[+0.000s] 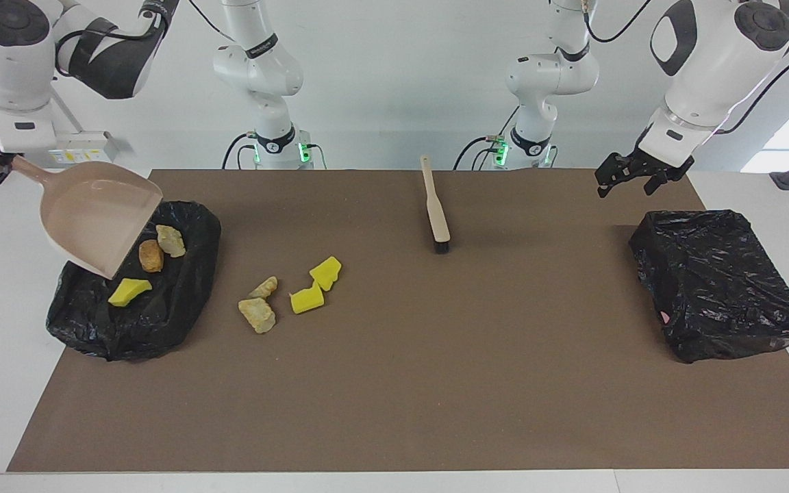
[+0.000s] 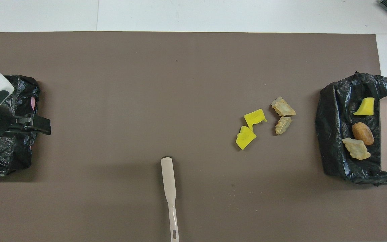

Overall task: Sweep and dump trash in bin
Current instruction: 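Tip the dustpan over the black bag with the right gripper, then return the empty dustpan to the table center with the right gripper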

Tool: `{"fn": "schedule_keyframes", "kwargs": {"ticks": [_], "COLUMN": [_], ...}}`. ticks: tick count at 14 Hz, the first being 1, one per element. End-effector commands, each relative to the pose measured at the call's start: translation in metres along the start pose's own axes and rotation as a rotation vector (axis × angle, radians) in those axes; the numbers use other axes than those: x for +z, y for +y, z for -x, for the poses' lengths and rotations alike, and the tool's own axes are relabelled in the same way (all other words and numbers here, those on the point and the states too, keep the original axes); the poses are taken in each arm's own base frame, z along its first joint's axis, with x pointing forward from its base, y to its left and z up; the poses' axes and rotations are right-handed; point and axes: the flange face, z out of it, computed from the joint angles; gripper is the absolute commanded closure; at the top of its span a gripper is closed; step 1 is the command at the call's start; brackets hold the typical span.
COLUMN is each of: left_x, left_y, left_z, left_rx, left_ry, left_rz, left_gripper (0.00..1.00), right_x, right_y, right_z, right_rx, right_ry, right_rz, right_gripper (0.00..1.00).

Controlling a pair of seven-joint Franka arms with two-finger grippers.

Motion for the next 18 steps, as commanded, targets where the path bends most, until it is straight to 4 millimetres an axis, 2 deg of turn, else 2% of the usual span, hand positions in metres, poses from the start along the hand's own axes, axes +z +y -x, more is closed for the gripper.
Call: {"fn": "schedule_keyframes", "kwargs": {"ticks": [1, 2, 3, 4, 5, 9, 11, 13, 14, 17, 18], "left_x": [0.002, -0.006, -0.025, -0.043, -0.050, -0.057, -0.065, -0.066, -0.069, -0.071, -0.071], "left_y": [-0.002, -0.002, 0.001, 0.004, 0.006, 0.016, 0.016, 0.017, 0.015, 0.010, 0.007], "left_z": [0.003, 0.003, 0.007, 0.012, 0.014, 0.018, 0.019, 0.020, 0.023, 0.028, 0.027], "left_rx": [0.016, 0.016, 0.020, 0.025, 0.024, 0.039, 0.041, 0.043, 0.040, 0.032, 0.026], "left_ry": [-0.028, -0.005, 0.038, 0.077, 0.092, 0.115, 0.153, 0.156, 0.159, 0.162, 0.162], "left_rz": [-0.018, -0.016, -0.015, -0.010, -0.005, 0.000, 0.004, 0.004, 0.005, 0.006, 0.007], "left_gripper": [0.00, 0.00, 0.00, 0.00, 0.00, 0.00, 0.00, 0.00, 0.00, 0.00, 0.00], "right_x": [0.001, -0.001, -0.004, -0.010, -0.018, -0.046, -0.063, -0.072, -0.078, -0.104, -0.112], "right_y": [-0.006, -0.008, -0.010, -0.013, -0.016, -0.024, -0.026, -0.023, -0.020, -0.015, -0.015], "right_z": [0.002, -0.004, -0.013, -0.026, -0.044, -0.094, -0.127, -0.163, -0.188, -0.252, -0.280], "right_rx": [0.118, 0.161, 0.208, 0.267, 0.337, 0.650, 0.798, 0.969, 1.028, 1.125, 1.165], "right_ry": [0.147, 0.173, 0.175, 0.189, 0.218, 0.293, 0.308, 0.361, 0.380, 0.450, 0.483], "right_rz": [-0.017, -0.028, -0.048, -0.085, -0.125, -0.229, -0.267, -0.352, -0.383, -0.414, -0.470], "right_gripper": [1.00, 1.00, 1.00, 1.00, 1.00, 1.00, 1.00, 1.00, 1.00, 1.00, 1.00]}}
